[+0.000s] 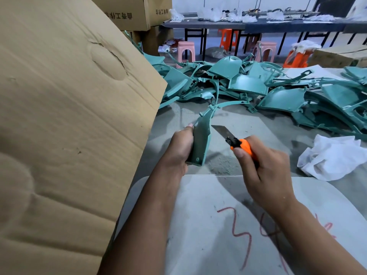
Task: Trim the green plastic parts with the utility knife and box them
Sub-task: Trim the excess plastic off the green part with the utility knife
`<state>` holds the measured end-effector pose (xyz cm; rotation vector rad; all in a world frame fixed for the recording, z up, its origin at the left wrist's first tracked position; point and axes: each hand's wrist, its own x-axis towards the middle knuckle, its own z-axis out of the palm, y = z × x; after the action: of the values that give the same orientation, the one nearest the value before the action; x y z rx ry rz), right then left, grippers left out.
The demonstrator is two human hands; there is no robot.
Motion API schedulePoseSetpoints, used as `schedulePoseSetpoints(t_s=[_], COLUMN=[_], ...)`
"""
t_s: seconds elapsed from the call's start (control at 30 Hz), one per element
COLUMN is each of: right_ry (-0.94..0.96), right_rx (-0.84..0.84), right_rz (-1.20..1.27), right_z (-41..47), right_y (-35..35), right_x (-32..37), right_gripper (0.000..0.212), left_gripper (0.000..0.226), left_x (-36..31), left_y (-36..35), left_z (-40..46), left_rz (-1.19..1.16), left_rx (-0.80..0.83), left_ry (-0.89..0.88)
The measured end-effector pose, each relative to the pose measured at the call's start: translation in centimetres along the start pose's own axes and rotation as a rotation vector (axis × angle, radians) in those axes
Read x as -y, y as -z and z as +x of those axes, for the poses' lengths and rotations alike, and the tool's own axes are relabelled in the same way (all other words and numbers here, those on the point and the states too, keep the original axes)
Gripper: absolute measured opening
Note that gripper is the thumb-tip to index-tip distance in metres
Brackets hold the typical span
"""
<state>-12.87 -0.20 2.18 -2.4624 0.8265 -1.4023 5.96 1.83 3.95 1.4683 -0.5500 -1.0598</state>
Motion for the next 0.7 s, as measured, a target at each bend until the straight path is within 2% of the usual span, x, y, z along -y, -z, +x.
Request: schedulePoseSetpoints(t_s=[0.1,0.17,0.3,0.37,0.5,0.57,0.7], right_ry=[0.144,0.173,0.032,-0.025,0.131,0.171,0.019], right_rx=[0.094,0.129,0.062,0.048,0.197,0.275,0.162], right_rz=[0.061,0.042,-0.116,-0.129,-0.002,-0.039,-0.162], right_z=[-0.3,-0.2,0.3,0.3,-0.1,-0.2,0.3], right_y=[0.1,0.1,0.5,0.9,1.2,0.7,0.9], right_x=[0.8,1.1,0.1,-0.7,-0.6,-0.5,-1.5], right_gripper=[0.042,0.042,0.038,0.037,0.038,0.035,0.038], left_gripper=[0.045,0.045,0.044,0.05,0.053,0.053,0.054], left_x=[-0.1,0.1,0.8,0.7,0.5,0.5,0.4], left_y=[-0.8,-0.8,0.9,1.4,2.0,2.4,3.3], left_z=[0.1,0.3,1.6,1.7,2.3,2.4,2.8], left_rz=[-0.086,-0.083,0.147,0.244,0.41,0.449,0.535], left_rx=[-0.032,-0.062,-0.159,-0.265,-0.431,-0.467,-0.494], left_ry=[0.012,0.021,-0.079,-0.12,-0.202,-0.215,-0.249])
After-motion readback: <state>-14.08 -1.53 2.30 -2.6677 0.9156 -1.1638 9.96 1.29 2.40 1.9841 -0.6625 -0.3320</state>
